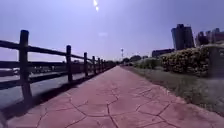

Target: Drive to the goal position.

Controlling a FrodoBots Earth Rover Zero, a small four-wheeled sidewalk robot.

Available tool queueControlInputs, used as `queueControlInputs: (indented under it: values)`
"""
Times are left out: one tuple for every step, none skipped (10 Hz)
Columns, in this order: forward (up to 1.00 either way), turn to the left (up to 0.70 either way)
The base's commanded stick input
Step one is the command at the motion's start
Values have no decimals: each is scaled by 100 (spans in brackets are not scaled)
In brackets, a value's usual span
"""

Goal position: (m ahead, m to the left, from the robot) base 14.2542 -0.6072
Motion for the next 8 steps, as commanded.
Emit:
queueControlInputs:
  values:
    - [100, 1]
    - [100, 1]
    - [100, 1]
    - [100, 1]
    - [100, 2]
    - [100, 6]
    - [100, 19]
    - [100, 11]
